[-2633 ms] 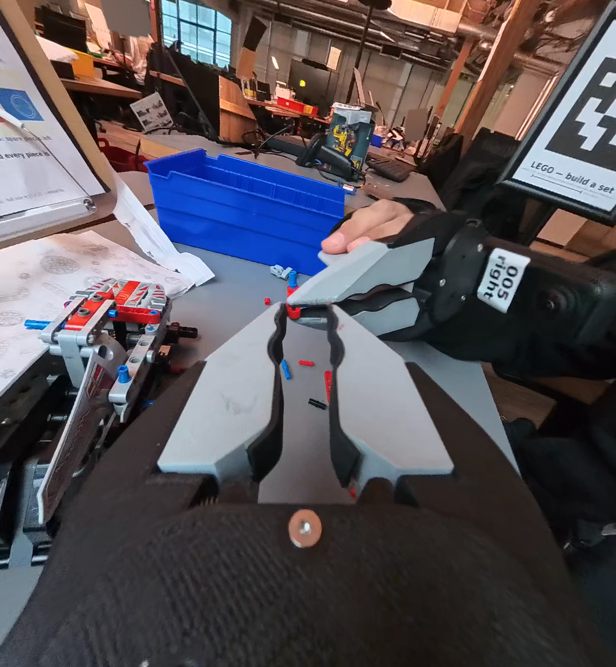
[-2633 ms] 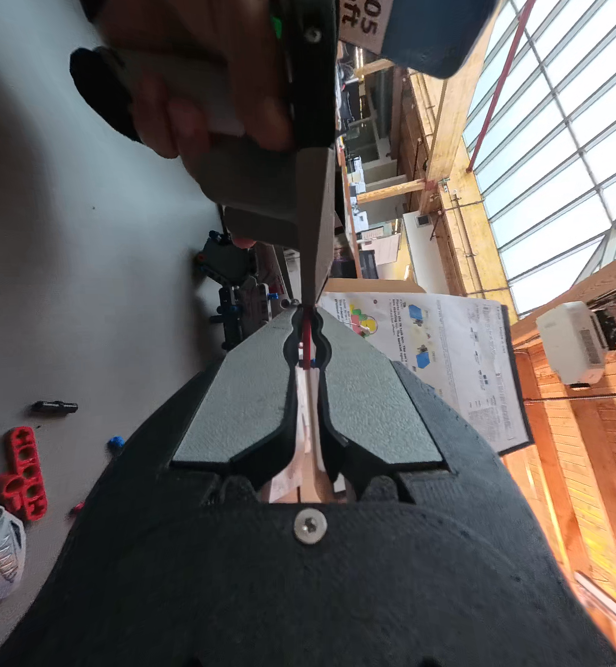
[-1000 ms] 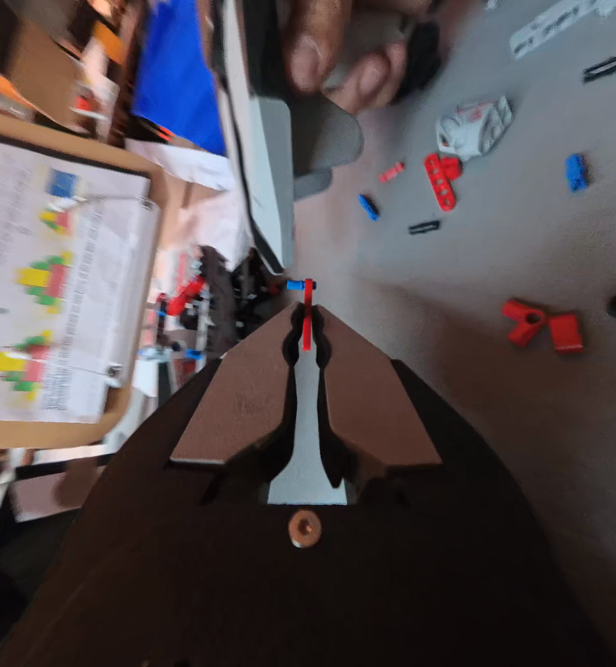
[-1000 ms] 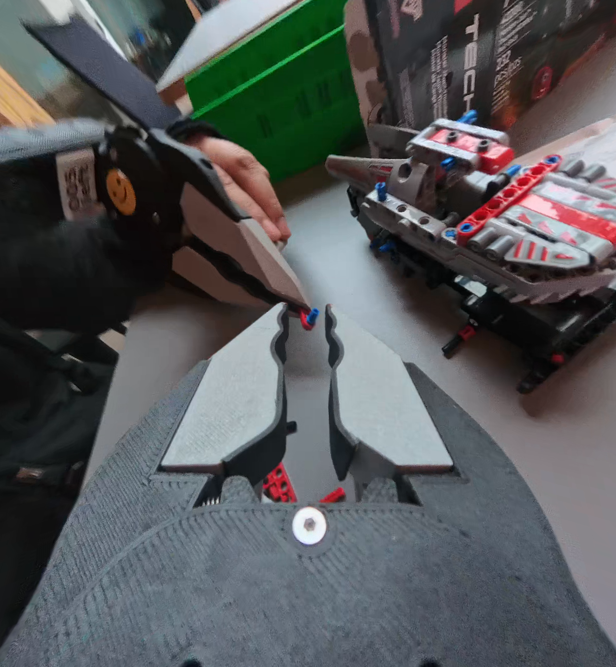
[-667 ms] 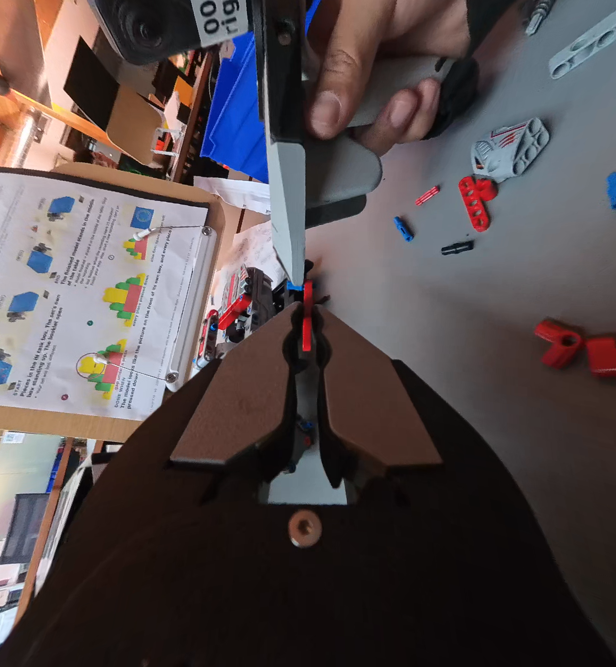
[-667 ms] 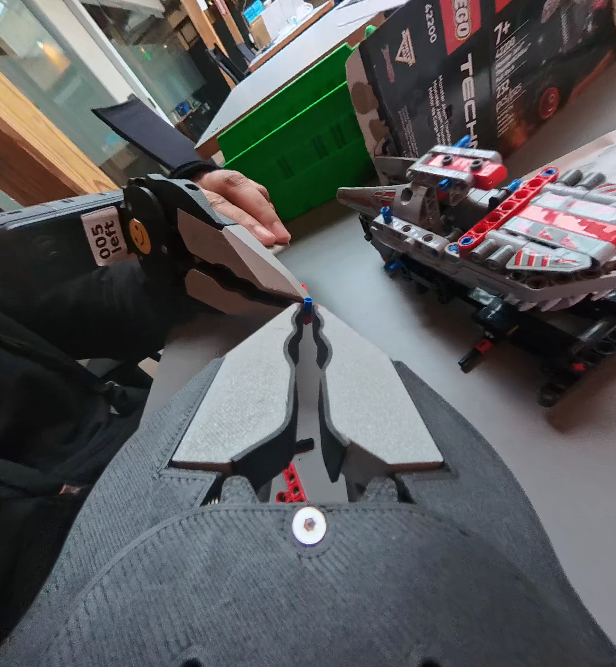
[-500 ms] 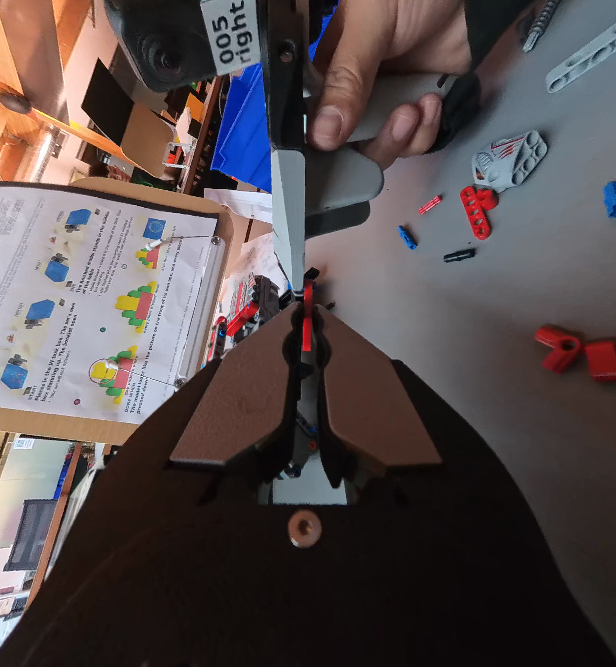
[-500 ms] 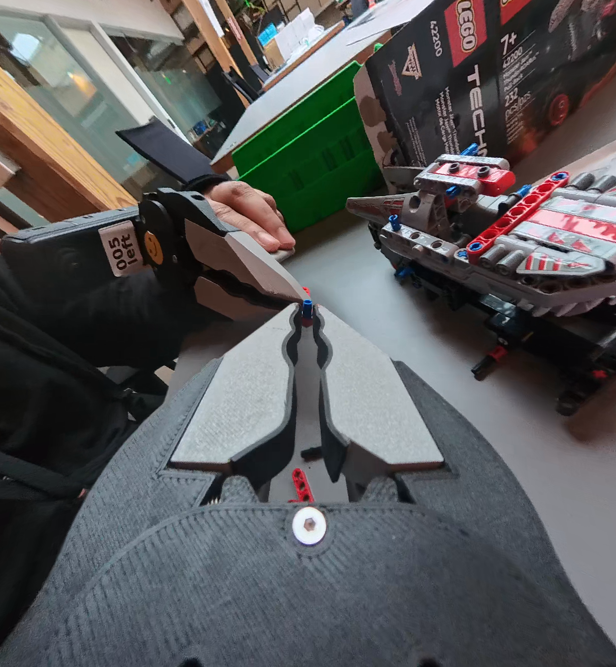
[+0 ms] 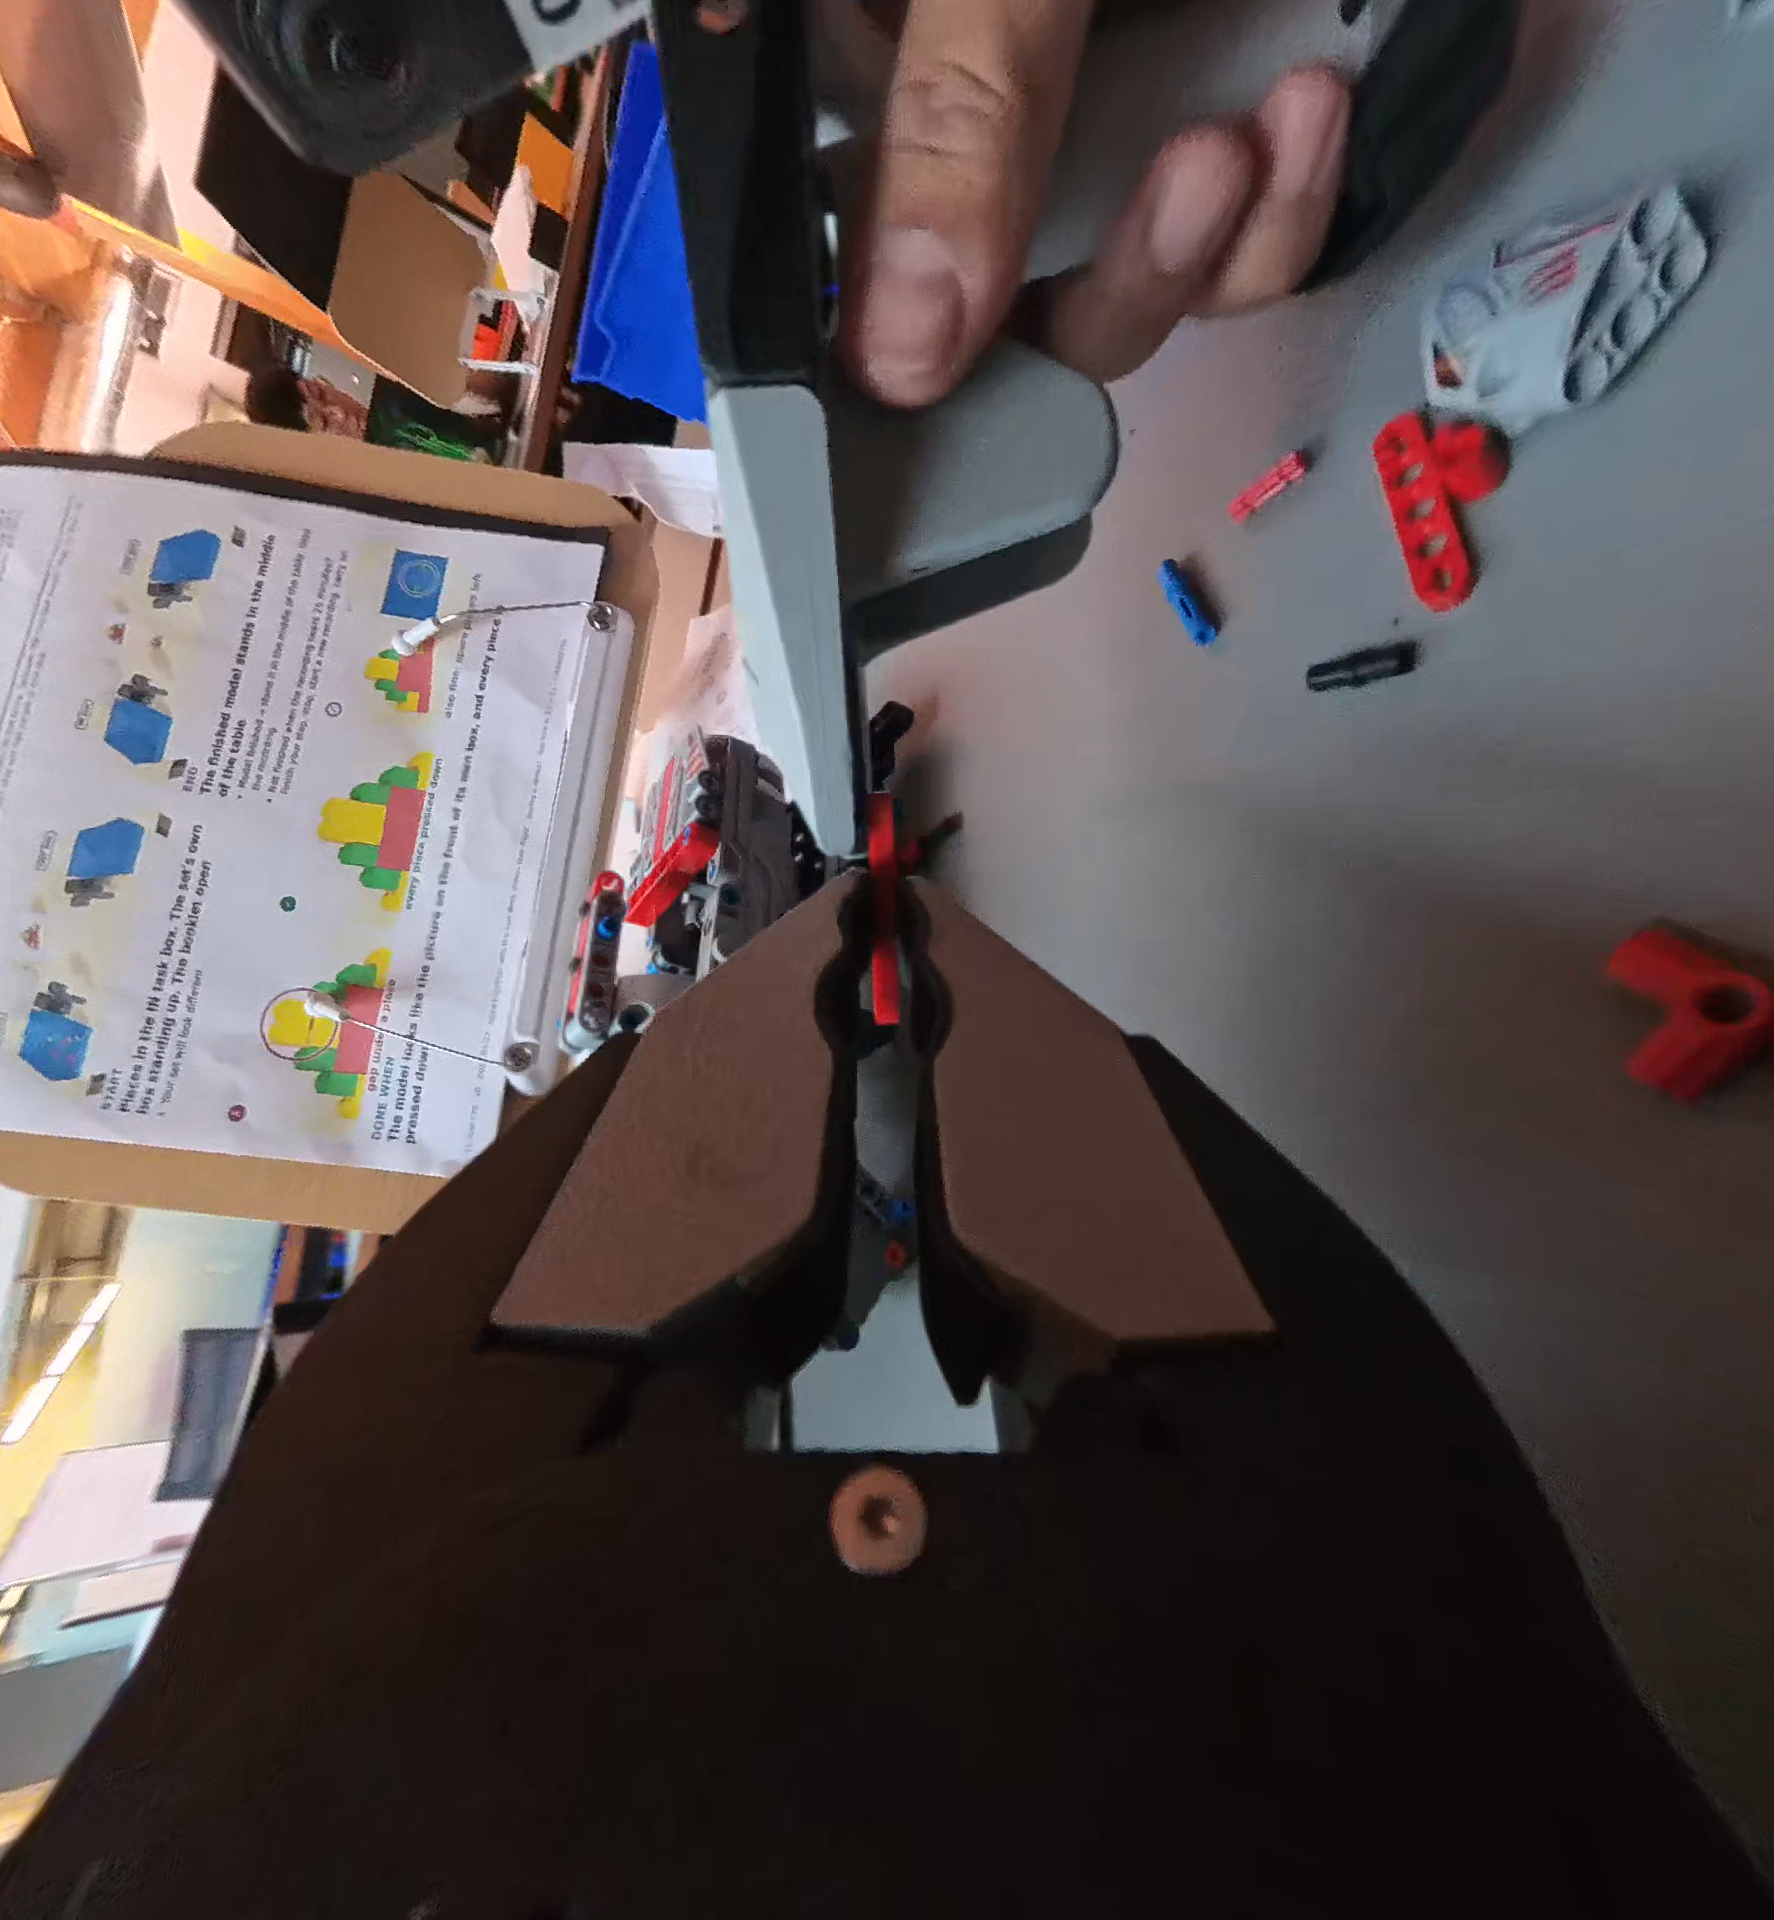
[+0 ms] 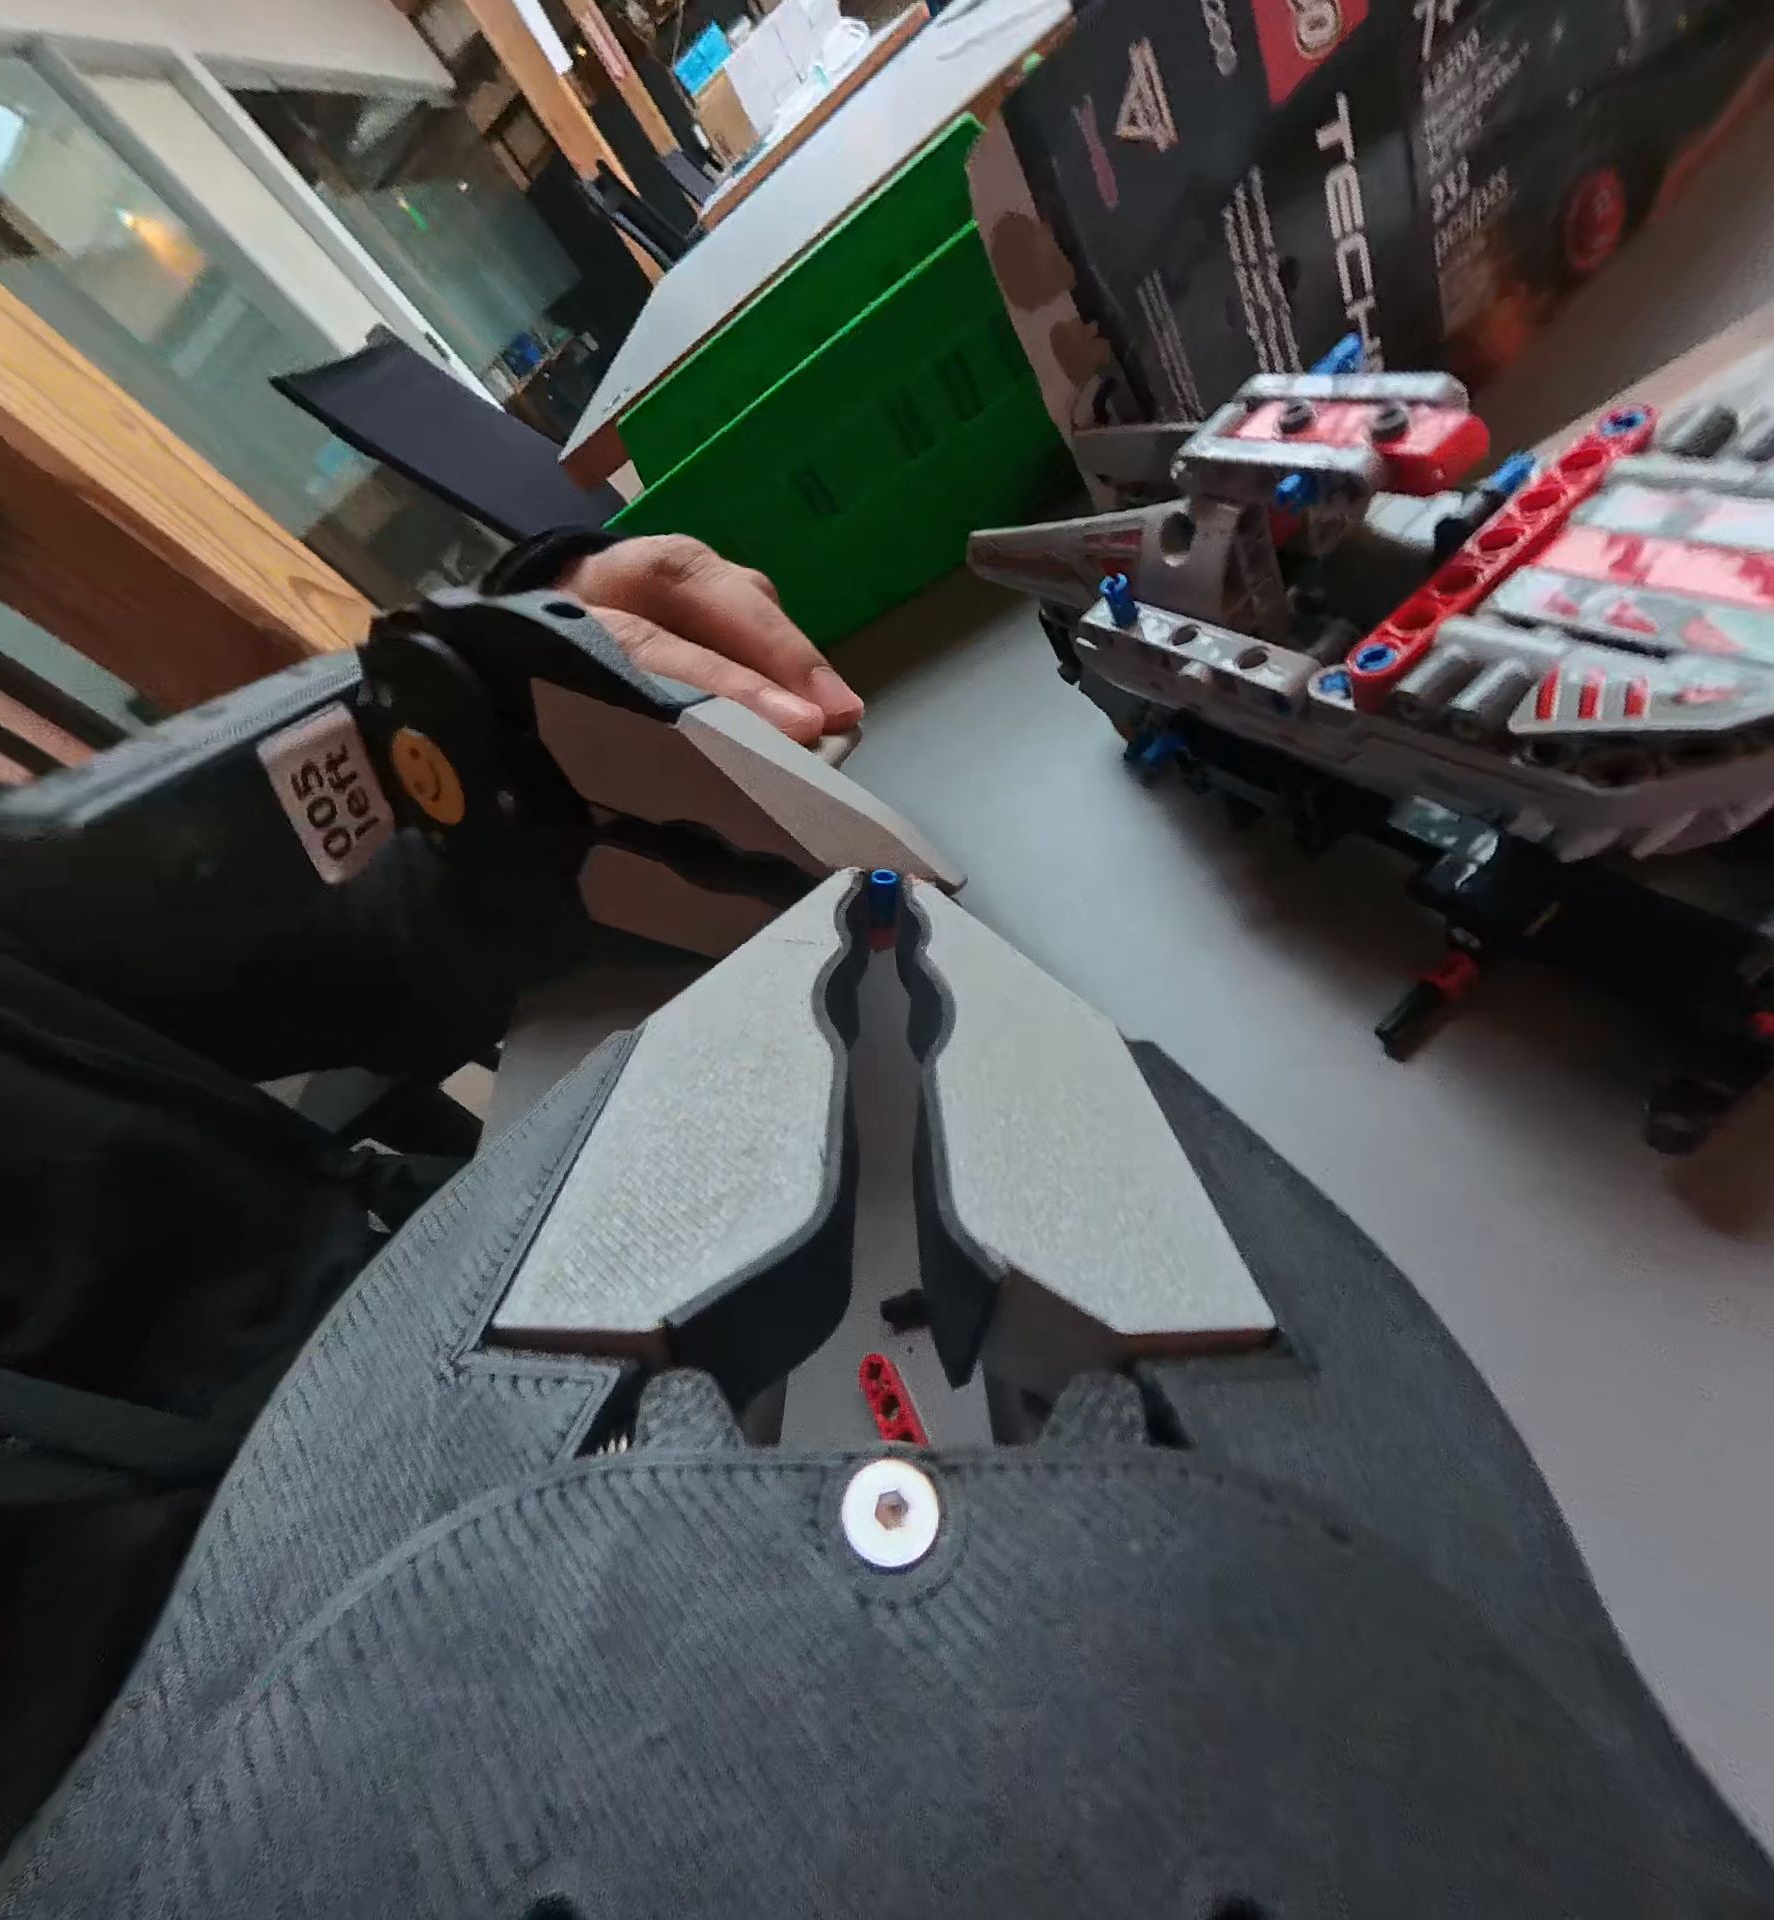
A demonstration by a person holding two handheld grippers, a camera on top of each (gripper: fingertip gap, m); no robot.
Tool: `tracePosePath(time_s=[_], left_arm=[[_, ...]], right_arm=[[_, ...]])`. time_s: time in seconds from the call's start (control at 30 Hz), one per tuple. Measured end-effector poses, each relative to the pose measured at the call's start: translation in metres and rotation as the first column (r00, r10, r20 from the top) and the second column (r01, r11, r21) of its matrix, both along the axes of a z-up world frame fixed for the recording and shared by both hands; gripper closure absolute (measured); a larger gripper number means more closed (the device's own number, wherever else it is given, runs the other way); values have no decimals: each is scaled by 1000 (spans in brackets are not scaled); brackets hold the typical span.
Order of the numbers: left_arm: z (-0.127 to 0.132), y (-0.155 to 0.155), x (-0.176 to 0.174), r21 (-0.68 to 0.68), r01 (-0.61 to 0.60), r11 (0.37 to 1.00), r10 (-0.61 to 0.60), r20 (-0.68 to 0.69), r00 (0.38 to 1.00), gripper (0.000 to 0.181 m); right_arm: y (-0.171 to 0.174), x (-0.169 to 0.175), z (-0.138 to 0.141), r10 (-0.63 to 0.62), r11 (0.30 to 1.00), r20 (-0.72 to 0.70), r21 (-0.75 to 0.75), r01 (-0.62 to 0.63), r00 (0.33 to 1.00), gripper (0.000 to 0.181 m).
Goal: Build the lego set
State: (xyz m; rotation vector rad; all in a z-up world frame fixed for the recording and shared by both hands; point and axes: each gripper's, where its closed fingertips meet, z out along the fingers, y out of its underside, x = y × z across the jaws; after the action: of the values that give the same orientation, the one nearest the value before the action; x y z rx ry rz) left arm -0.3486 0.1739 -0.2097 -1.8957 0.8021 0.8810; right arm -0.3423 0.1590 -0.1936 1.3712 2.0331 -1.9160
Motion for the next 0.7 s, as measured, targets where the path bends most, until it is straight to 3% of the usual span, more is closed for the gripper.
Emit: tracePosePath(time_s=[0.13, 0.5, 0.53, 0.57, 0.6, 0.67, 0.7], left_arm=[[-3, 1, -2, -62, -53, 997, 42, -167, 985, 181], [-3, -4, -8, -88, -70, 994, 60, -114, 992, 180], [-2, -3, -6, -80, -58, 995, 53, -73, 996, 180], [-11, -3, 20, -114, 77, 990, -75, 24, 997, 181], [-21, -2, 43, -142, 137, 980, -131, 49, 990, 181], [-16, 9, 46, -106, 94, 990, -105, -107, 989, 181], [-1, 14, 34, -29, 29, 999, -30, -43, 999, 181]], right_arm=[[4, -1, -5, -13, 999, 77, -50, 16, 997, 181], [2, -12, -3, -91, 993, 70, -72, 96, 993, 181], [6, -15, 1, -129, 989, 48, -70, 132, 990, 181], [20, -24, 12, -218, 971, 2, -102, 217, 976, 181], [42, -31, 29, -305, 943, -45, -151, 295, 951, 181], [68, -32, 46, -339, 934, -98, -157, 322, 936, 181], [68, -27, 42, -308, 949, -104, -107, 297, 946, 181]])
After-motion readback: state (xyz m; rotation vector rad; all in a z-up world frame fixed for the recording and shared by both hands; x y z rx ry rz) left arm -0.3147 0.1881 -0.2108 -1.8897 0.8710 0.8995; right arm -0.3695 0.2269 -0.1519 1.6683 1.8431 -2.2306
